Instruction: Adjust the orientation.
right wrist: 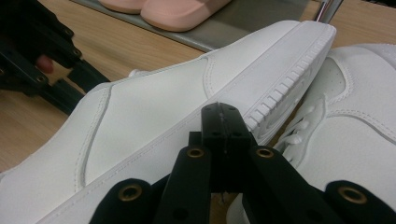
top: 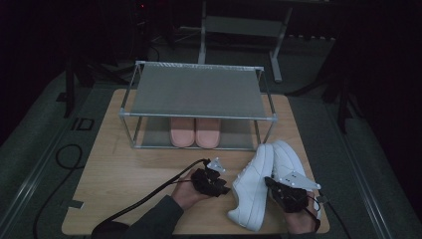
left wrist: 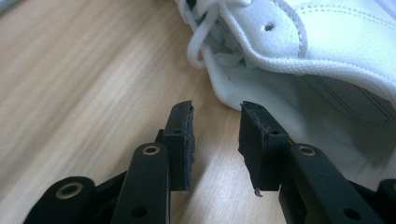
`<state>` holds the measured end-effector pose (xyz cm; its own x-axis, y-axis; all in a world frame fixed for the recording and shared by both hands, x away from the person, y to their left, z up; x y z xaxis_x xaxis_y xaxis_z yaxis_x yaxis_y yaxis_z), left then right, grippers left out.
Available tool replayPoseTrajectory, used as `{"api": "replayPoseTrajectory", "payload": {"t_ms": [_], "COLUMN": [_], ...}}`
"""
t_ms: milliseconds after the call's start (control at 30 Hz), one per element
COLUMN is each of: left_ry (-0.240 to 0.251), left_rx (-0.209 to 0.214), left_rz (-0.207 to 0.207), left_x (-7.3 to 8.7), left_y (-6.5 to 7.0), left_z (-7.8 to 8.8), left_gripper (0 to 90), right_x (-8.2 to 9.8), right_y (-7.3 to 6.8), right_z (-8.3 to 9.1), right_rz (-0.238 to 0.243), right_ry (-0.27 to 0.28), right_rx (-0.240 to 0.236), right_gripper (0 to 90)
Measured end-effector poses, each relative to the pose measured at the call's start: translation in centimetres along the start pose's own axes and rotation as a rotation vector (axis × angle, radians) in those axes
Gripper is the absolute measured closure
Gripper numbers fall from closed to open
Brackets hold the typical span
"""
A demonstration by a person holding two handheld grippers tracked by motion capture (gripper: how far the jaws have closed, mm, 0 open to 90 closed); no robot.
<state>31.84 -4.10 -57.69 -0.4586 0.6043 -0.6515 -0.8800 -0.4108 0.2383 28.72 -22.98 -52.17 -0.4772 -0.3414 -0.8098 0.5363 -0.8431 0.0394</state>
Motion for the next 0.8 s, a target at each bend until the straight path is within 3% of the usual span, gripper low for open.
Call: {"api": "replayPoseTrajectory", "payload": {"t_ms": [200,433,800], "left_ry": [-0.004,-0.034,-0.026], "left_rx": [0.034,0.063,0.107], "left_rz": [0.021,0.002,0.028], "left_x": [-0.3,-0.4,-0.6], "left_y": [-0.2,0.0,0.0], "left_z": [-0.9,-2.2,-2.7], "left_gripper": [63.4,61.1,67.7], "right_x": [0.0,0.0,0.0], "right_y": [0.0,0.0,-0.1], "right_z": [0.0,0.0,-0.1], "right_rz": [0.001,0.001,0.002], "right_ry": [-0.001,0.000,0.005], "right_rx": [-0.001,-0.002,-0.001], "right_gripper": [90.0,90.0,90.0]}}
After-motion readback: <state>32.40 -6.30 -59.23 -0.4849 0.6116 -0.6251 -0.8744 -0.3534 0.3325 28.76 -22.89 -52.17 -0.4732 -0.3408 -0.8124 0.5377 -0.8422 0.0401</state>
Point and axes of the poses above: each handheld gripper's, and its own axes: z roughly backward along the jaws, x roughly out of its underside, y roughly to its right, the point moved 7 cm from there along -z, roughly forward along the jaws
